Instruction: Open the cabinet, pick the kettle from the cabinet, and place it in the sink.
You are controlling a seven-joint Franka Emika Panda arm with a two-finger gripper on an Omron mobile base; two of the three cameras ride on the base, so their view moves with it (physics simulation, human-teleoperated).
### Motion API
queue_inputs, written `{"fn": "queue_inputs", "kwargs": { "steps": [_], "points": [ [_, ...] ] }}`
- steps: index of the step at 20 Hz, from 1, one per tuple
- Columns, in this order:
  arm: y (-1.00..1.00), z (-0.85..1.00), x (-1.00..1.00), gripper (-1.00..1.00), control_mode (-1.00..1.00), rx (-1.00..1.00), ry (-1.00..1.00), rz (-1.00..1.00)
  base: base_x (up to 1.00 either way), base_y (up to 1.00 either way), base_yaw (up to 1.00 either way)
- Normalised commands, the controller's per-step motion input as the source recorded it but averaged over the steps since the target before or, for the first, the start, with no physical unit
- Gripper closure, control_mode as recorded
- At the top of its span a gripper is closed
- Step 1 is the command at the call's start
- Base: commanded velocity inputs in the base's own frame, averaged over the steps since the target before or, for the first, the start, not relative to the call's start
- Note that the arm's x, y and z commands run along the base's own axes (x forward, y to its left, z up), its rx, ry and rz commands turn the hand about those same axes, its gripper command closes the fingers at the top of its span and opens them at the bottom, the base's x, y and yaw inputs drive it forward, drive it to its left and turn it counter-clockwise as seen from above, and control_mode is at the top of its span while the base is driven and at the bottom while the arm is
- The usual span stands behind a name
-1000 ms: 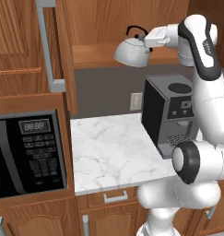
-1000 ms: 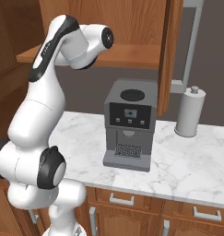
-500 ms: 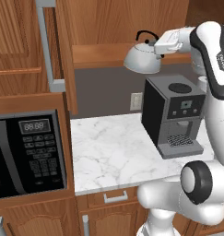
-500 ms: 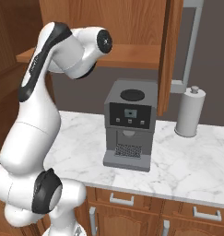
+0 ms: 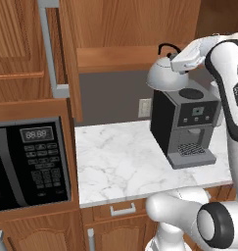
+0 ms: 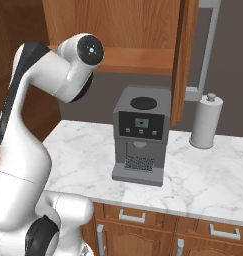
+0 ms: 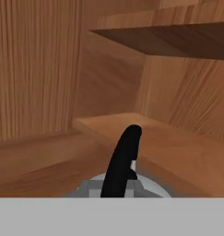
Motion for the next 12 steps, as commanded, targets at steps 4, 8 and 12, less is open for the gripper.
{"fn": "queue_inputs", "kwargs": {
  "steps": [4, 8, 12],
  "points": [
    [-0.03, -0.23, -0.55, 1.0, -1.0, -0.01, 0.0, -0.21, 0.0, 0.0, 0.0],
    [-0.01, -0.29, -0.51, 1.0, -1.0, 0.0, 0.0, -0.18, 0.0, 0.0, 0.0],
    [0.0, -0.33, -0.4, 1.0, -1.0, 0.0, 0.05, -0.17, 0.0, 0.0, 0.0]
  ]
}}
